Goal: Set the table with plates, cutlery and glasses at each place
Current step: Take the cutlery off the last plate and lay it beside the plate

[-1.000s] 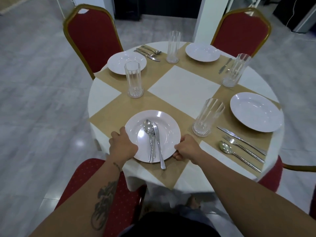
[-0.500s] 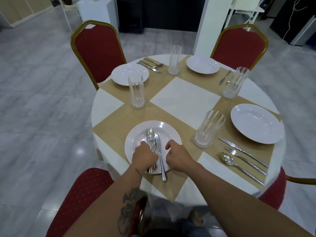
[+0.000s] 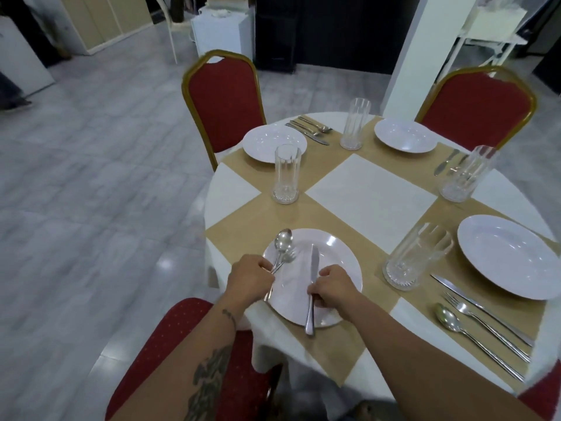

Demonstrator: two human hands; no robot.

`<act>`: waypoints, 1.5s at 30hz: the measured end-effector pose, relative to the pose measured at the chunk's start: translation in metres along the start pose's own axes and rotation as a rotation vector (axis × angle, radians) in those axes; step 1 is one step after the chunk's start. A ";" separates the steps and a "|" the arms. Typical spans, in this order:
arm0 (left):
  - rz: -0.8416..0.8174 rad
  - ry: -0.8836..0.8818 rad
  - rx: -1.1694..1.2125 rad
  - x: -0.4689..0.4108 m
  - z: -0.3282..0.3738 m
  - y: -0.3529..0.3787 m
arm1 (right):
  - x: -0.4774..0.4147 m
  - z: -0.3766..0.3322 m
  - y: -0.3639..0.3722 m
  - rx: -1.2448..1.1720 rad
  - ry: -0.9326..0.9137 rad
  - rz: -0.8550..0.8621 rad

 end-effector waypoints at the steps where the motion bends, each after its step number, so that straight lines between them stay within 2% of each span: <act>1: 0.026 -0.010 0.034 -0.003 -0.002 -0.010 | 0.000 -0.002 0.000 -0.052 0.002 -0.014; 8: 0.227 -0.016 0.041 -0.052 -0.007 -0.079 | -0.007 -0.038 0.005 -0.264 -0.038 -0.090; 15: 0.130 0.034 -0.125 -0.110 -0.010 -0.066 | -0.028 -0.068 0.017 -0.301 -0.086 -0.150; 22: 0.207 0.124 -0.361 -0.124 -0.006 -0.071 | -0.039 -0.091 0.029 -0.294 -0.110 -0.195; 25: 0.204 0.147 -0.340 -0.124 -0.008 -0.076 | -0.042 -0.093 0.026 -0.292 -0.107 -0.193; 30: 0.159 0.228 -0.091 -0.115 0.008 -0.063 | -0.046 -0.095 0.020 -0.313 -0.104 -0.178; 36: 0.050 0.253 -0.238 -0.116 0.007 -0.024 | -0.046 -0.100 0.015 -0.328 -0.100 -0.159; 41: 0.222 0.281 -0.279 -0.118 0.002 -0.040 | -0.045 -0.103 0.015 -0.345 -0.100 -0.158; 45: 0.246 0.231 -0.301 -0.125 -0.008 -0.043 | -0.045 -0.104 0.018 -0.343 -0.106 -0.165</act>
Point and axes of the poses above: each hand's wrist, its own x-axis away from the middle knuckle, its own y-axis out of the palm, z = x × y, the point moved 8 cm from there along -x, towards the middle knuckle, and after that the axes turned 11 degrees about x, right-handed, at the moved point
